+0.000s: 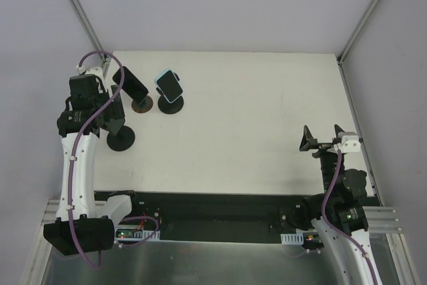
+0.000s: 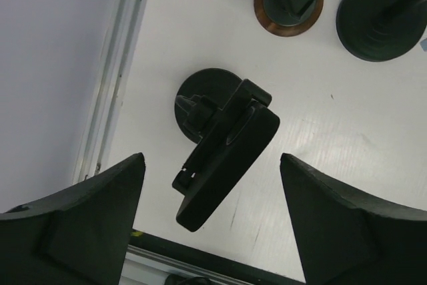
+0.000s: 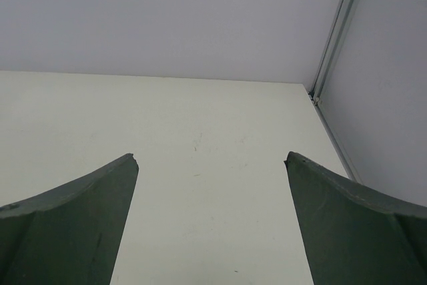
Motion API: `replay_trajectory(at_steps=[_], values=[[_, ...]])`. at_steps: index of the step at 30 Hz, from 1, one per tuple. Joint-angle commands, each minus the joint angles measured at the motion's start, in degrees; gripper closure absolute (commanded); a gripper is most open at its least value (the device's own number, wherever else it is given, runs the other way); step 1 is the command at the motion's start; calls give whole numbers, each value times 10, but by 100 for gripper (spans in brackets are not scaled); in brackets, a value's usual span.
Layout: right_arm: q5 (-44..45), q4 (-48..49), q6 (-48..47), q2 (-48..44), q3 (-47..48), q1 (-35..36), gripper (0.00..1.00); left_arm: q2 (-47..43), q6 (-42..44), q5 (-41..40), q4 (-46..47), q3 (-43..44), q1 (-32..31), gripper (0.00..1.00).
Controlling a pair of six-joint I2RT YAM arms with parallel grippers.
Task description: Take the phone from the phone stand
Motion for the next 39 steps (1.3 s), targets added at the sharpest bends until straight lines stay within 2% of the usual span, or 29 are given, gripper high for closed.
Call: replay_trajectory(at_steps=[1, 4, 5, 9, 11, 12, 14, 17, 20, 21, 23, 24, 25, 27, 28, 30, 31, 32, 34, 35, 39], values=[[8, 20, -9, -67, 1, 5, 4, 6, 11, 51, -13, 23, 5, 26], [9, 20, -10, -65, 1, 5, 4, 5, 17, 74, -13, 23, 5, 38], [9, 20, -10, -64, 1, 5, 4, 3, 19, 78, -13, 23, 5, 49], [8, 21, -10, -62, 1, 6, 4, -12, 21, 114, -13, 24, 5, 74], [7, 21, -10, -61, 1, 5, 4, -25, 20, 141, -14, 24, 4, 83], [7, 21, -10, -61, 0, 5, 4, -31, 18, 149, -14, 24, 5, 92], [6, 21, -10, -61, 0, 5, 4, -46, 11, 173, -15, 25, 5, 100], [8, 21, -10, -61, 0, 6, 4, -67, -9, 225, -17, 31, 3, 100], [6, 23, -10, -61, 0, 5, 4, -84, -75, 264, -17, 38, 0, 100], [6, 24, -10, -61, 0, 5, 4, -86, -89, 286, -16, 39, -19, 100], [5, 25, -10, -59, -1, 5, 4, -90, -130, 273, -16, 44, -55, 100], [2, 26, -10, -58, -2, 5, 4, -90, -142, 256, -14, 50, -82, 100], [1, 26, -10, -58, -1, 6, 4, -87, -153, 202, -14, 53, -148, 100], [0, 28, -10, -58, -2, 6, 4, -79, -192, 156, -5, 66, -205, 100], [-1, 28, -10, -57, -1, 5, 4, -66, -209, 125, 1, 68, -260, 100], [-3, 29, -8, -55, -1, 5, 4, -47, -244, 91, 18, 71, -314, 100], [-4, 29, -7, -55, 0, 6, 4, -24, -254, 29, 22, 73, -342, 100], [-6, 29, -6, -54, 0, 6, 4, -11, -272, -4, 24, 77, -400, 100], [-12, 29, -4, -51, 1, 6, 4, 31, -296, -71, 24, 97, -451, 100], [-14, 28, -4, -48, 1, 5, 4, 46, -318, -127, 24, 107, -498, 100], [-27, 29, -3, -43, 2, 5, 4, 132, -336, -231, 22, 184, -578, 100]])
